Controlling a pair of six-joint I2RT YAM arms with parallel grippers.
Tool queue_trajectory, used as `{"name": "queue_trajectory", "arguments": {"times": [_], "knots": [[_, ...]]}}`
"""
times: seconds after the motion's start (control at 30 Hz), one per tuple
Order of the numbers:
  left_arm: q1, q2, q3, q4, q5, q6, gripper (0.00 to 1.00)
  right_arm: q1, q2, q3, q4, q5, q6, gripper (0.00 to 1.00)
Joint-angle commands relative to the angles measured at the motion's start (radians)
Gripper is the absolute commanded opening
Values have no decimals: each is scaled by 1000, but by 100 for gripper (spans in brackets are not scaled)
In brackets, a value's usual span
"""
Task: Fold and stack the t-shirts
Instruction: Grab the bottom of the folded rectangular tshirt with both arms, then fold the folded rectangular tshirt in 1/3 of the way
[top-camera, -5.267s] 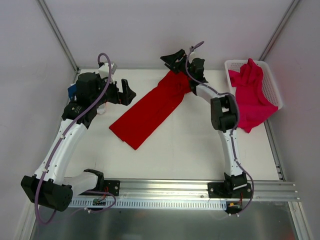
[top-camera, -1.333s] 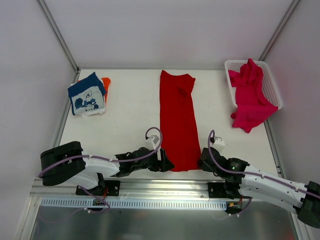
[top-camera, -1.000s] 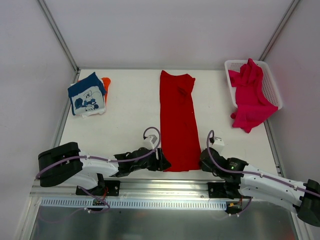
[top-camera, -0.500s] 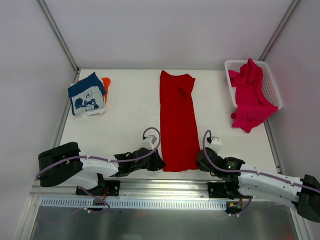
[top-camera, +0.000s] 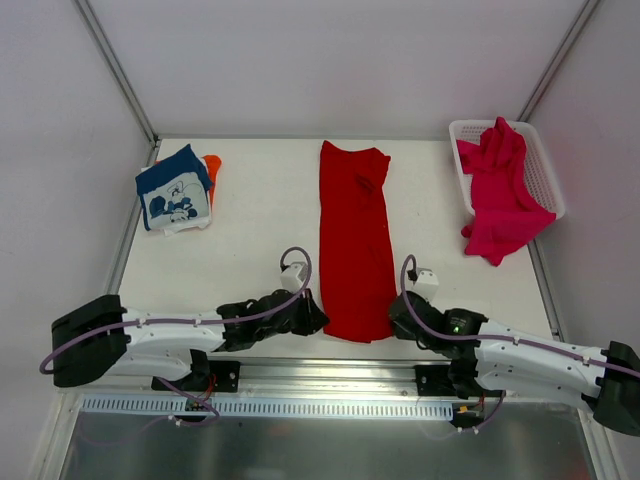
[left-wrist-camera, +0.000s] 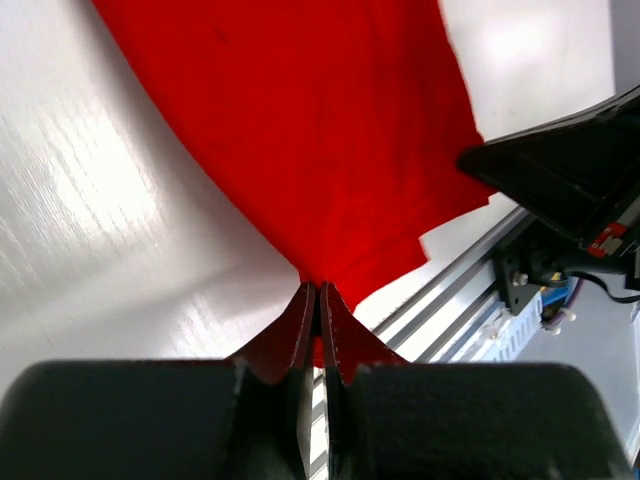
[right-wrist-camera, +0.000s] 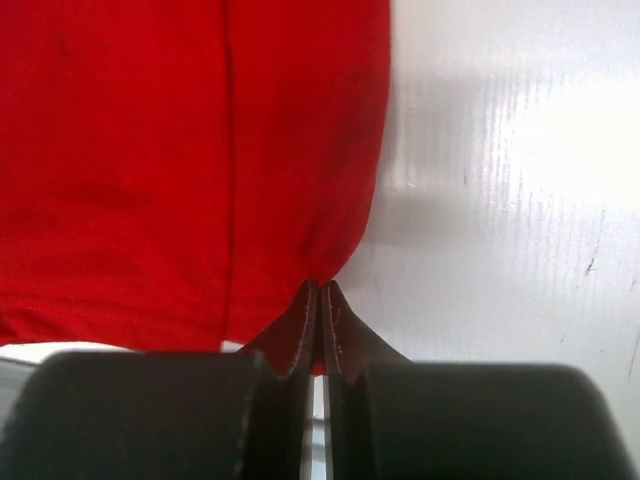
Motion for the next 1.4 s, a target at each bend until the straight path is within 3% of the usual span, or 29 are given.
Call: {"name": "queue_trajectory", "arguments": {"times": [0.0, 0.2, 0.37, 0.67, 0.9, 1.37], "knots": [[-13, -108, 67, -131, -74, 65, 0, 13, -5, 92, -56, 43, -18, 0], [-11, -204, 128, -260, -157, 131, 0, 15, 16, 182, -81, 83, -64, 1], [-4, -191, 209, -301, -200, 194, 0, 12, 103, 268, -95, 147, -119, 1], [125, -58, 331, -315, -125, 271, 0, -56, 321, 449, -96, 166, -234, 1], [294, 59, 413, -315, -2, 298, 0, -206, 438, 540, -80, 123, -346, 0], [433, 418, 666, -274, 87, 353, 0, -456, 720, 702, 115, -36, -556, 0]]}}
